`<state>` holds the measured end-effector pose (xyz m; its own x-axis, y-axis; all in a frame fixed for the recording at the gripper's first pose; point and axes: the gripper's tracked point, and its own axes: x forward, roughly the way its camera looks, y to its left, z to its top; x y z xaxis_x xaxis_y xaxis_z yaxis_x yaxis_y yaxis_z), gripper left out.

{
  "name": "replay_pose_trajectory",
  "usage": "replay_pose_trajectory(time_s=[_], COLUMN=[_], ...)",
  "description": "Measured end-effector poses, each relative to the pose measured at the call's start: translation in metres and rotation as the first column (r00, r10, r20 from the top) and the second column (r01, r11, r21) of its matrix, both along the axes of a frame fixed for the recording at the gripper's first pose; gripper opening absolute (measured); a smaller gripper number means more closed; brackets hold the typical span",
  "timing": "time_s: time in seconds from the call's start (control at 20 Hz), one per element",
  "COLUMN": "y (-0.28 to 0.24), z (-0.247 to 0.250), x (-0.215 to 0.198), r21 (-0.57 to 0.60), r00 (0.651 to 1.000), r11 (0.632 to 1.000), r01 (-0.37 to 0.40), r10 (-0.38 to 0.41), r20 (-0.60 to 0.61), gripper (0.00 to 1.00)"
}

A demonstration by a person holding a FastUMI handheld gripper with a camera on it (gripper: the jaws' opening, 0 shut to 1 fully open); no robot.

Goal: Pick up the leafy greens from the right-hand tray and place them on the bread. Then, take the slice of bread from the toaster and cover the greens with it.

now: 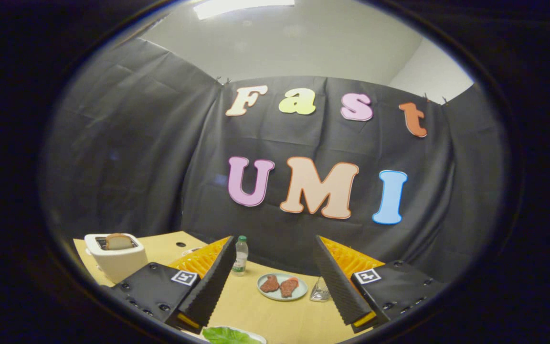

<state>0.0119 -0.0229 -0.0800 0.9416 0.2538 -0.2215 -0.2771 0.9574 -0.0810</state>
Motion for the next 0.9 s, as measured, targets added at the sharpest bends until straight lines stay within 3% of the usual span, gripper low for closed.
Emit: replay_pose_trajectory(time_s=[0.35,0.55,0.9], y=[0.002,-0.001,0.003], z=[-0.051,-0.077,-0.129], x=[-0.013,-0.02,-0.039], r21=[-0.055,-0.093,-0.13], r00=[0.975,0.953,0.886], r11=[0.982,0.962,0.908], r01=[-0.182,-0.255,-0.398], r10=[0.174,0.234,0.344], r20=[-0.136,-0.192,-0.31], gripper=[1.0,0.99,0.99])
